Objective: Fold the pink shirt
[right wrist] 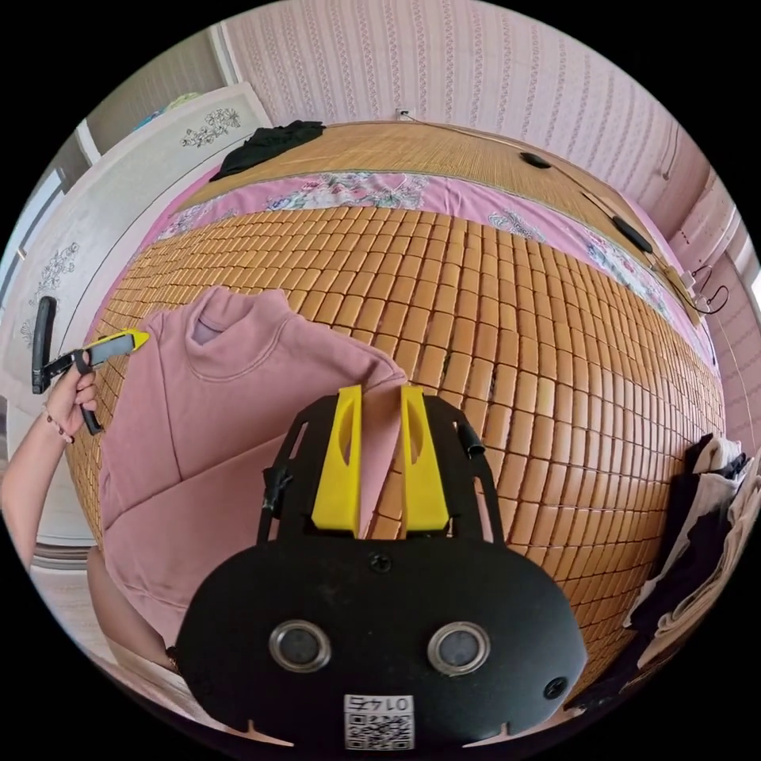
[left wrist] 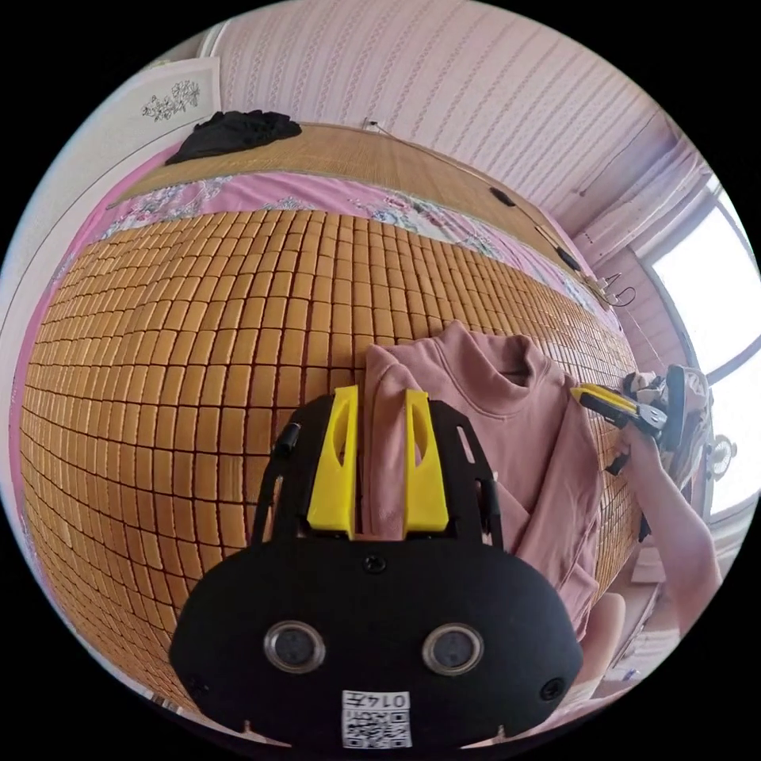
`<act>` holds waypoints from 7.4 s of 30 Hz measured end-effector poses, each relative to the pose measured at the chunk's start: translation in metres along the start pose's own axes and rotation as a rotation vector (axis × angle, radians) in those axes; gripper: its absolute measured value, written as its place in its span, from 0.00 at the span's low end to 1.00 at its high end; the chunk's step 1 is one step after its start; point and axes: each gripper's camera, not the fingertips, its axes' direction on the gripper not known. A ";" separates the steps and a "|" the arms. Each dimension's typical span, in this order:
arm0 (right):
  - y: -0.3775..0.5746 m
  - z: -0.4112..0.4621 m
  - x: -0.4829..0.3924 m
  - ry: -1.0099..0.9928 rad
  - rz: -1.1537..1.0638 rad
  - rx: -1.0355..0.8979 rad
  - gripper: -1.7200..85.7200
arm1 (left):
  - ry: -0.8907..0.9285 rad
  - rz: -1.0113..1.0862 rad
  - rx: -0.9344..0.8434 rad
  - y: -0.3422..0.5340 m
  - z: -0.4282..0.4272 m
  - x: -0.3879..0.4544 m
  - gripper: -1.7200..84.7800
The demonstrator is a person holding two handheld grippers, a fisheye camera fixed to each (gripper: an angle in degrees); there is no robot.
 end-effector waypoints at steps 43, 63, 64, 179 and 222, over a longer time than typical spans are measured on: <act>0.363 -0.132 -0.073 -0.217 0.119 0.017 0.06 | 0.109 -0.058 -0.122 0.346 -0.120 0.058 0.02; 0.331 -0.135 -0.241 0.382 -0.188 -0.205 0.03 | -0.222 0.268 0.080 0.423 -0.189 0.178 0.02; 0.317 -0.137 -0.267 0.363 -0.260 -0.186 0.02 | -0.225 0.348 0.090 0.425 -0.191 0.203 0.01; 0.595 -0.222 0.146 -0.837 0.384 0.568 0.05 | 0.707 0.772 0.071 0.460 -0.175 0.445 0.07; 0.220 -0.014 -0.165 -0.266 -0.365 -0.220 0.01 | 0.087 0.405 -0.247 0.415 -0.104 0.212 0.01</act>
